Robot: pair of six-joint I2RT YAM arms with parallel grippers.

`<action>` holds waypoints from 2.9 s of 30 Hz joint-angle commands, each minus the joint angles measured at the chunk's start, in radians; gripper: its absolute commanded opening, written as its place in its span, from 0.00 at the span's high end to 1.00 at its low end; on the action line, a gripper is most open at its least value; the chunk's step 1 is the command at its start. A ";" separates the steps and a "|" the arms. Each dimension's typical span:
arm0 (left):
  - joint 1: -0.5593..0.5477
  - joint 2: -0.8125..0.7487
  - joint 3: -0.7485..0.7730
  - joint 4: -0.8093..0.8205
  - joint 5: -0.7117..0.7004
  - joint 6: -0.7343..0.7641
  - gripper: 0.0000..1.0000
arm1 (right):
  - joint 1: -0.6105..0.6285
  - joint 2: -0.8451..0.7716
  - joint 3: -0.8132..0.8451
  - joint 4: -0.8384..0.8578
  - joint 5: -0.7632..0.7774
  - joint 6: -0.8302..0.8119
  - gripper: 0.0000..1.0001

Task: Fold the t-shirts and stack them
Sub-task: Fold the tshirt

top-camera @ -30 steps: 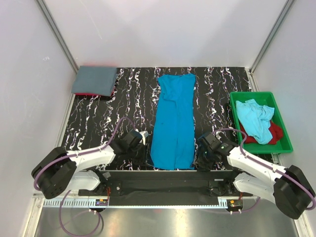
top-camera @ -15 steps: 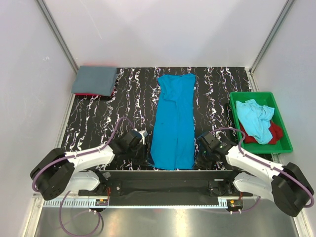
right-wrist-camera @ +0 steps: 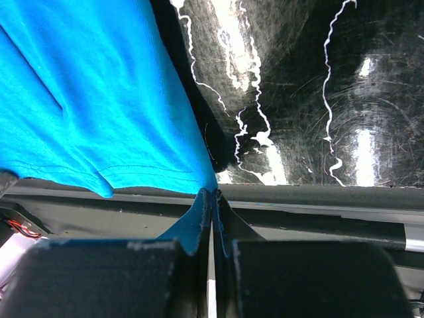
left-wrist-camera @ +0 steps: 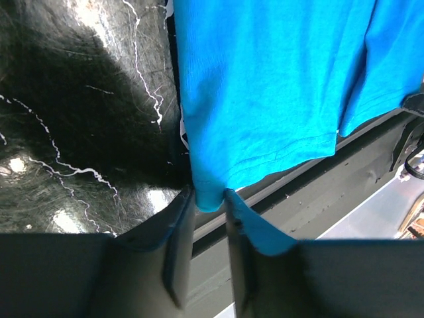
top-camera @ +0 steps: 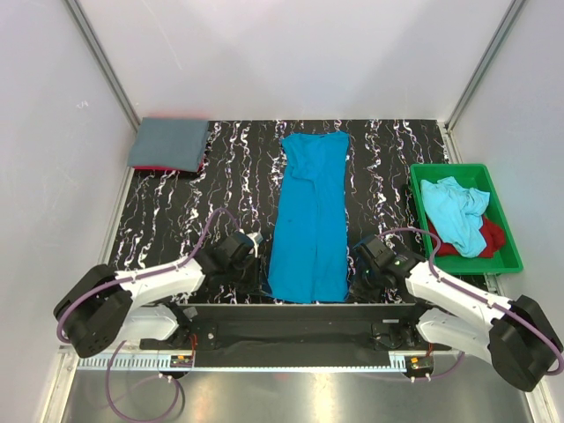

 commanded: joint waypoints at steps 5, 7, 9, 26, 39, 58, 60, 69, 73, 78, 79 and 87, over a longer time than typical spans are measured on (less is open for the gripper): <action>-0.016 0.025 0.028 0.072 0.039 -0.011 1.00 | 0.005 -0.043 0.049 -0.078 0.035 -0.015 1.00; -0.033 0.019 0.044 0.071 0.048 -0.024 1.00 | 0.007 -0.052 0.075 -0.111 0.028 -0.034 1.00; -0.053 0.007 0.054 0.071 0.054 -0.050 1.00 | 0.007 -0.055 0.108 -0.134 0.017 -0.041 1.00; 0.163 0.325 0.422 -0.001 0.154 0.080 1.00 | -0.101 0.366 0.525 -0.102 0.197 -0.458 1.00; 0.338 0.740 1.008 -0.208 0.099 0.245 1.00 | -0.320 0.768 0.961 -0.038 0.223 -0.736 1.00; 0.414 0.961 1.294 -0.230 0.143 0.277 1.00 | -0.401 0.929 1.167 0.013 0.220 -0.799 1.00; 0.418 0.961 1.301 -0.230 0.145 0.271 1.00 | -0.403 0.928 1.178 0.013 0.209 -0.798 1.00; 0.443 1.005 1.355 -0.228 0.137 0.237 1.00 | -0.428 0.983 1.222 0.037 0.181 -0.816 1.00; 0.452 1.037 1.390 -0.228 0.142 0.231 0.94 | -0.435 1.012 1.230 0.069 0.161 -0.828 1.00; 0.466 1.089 1.458 -0.227 0.174 0.231 0.79 | -0.443 1.060 1.309 0.085 0.184 -0.851 0.81; 0.476 1.099 1.479 -0.227 0.188 0.234 0.78 | -0.443 1.066 1.329 0.085 0.187 -0.859 0.79; 0.501 0.911 1.388 -0.206 0.123 0.317 0.62 | -0.444 0.963 1.330 0.019 0.166 -0.852 0.50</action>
